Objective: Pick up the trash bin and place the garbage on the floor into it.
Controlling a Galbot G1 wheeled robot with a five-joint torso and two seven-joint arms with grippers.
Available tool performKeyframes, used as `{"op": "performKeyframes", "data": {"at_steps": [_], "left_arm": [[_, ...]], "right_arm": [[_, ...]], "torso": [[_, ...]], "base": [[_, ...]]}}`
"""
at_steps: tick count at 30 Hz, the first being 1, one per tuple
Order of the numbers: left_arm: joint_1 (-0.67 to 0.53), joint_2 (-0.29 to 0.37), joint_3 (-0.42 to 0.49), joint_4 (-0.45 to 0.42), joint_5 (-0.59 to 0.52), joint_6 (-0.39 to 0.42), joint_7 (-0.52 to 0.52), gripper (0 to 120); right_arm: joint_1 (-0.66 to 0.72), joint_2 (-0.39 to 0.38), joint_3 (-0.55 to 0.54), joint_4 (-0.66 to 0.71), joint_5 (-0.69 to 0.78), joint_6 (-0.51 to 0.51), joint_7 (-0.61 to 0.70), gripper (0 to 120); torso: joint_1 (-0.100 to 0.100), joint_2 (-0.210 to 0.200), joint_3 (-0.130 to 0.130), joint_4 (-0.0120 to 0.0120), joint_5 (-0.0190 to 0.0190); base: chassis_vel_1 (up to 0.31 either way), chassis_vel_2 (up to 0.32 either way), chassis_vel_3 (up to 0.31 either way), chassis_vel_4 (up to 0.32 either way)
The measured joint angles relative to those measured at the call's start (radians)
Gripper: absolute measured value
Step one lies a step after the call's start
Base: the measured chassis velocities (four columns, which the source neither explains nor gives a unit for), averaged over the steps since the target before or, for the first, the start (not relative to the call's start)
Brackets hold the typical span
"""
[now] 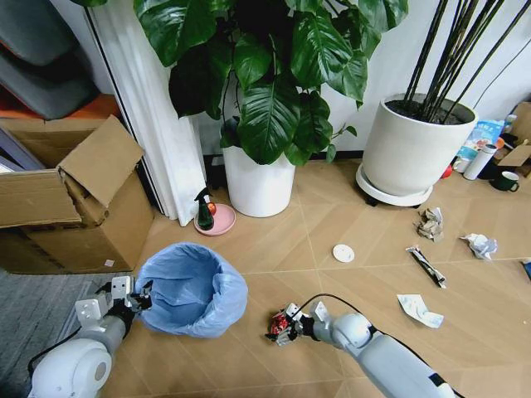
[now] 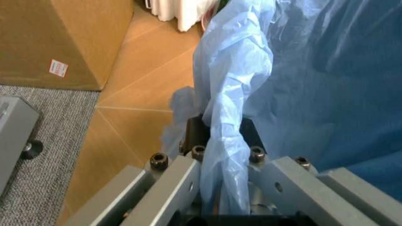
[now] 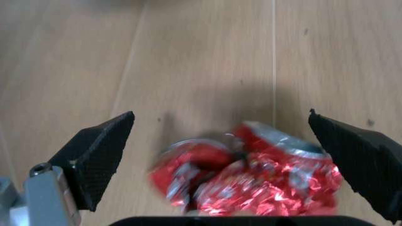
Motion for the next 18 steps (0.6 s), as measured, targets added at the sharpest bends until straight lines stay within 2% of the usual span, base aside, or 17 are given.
{"op": "performKeyframes", "data": {"at_steps": [7, 13, 18], "left_arm": [[0.001, -0.001, 0.002, -0.002, 0.004, -0.005, 0.005, 0], [0.002, -0.002, 0.006, 0.001, 0.015, -0.012, 0.011, 0], [0.005, -0.003, 0.006, 0.000, 0.018, -0.014, 0.013, 0]], "right_arm": [[0.008, 0.008, 0.000, -0.019, 0.002, -0.034, 0.033, 100], [0.009, 0.028, 0.001, -0.045, 0.004, -0.017, 0.051, 100], [0.011, 0.042, 0.003, -0.057, 0.009, -0.009, 0.064, 88]], "torso": [[0.000, 0.000, 0.000, 0.0000, -0.0006], [0.000, 0.000, 0.000, 0.0000, -0.0006], [0.000, 0.000, 0.000, 0.0000, -0.0006]], "base": [[0.000, 0.000, 0.000, 0.000], [0.000, 0.000, 0.000, 0.000], [0.000, 0.000, 0.000, 0.000]]}}
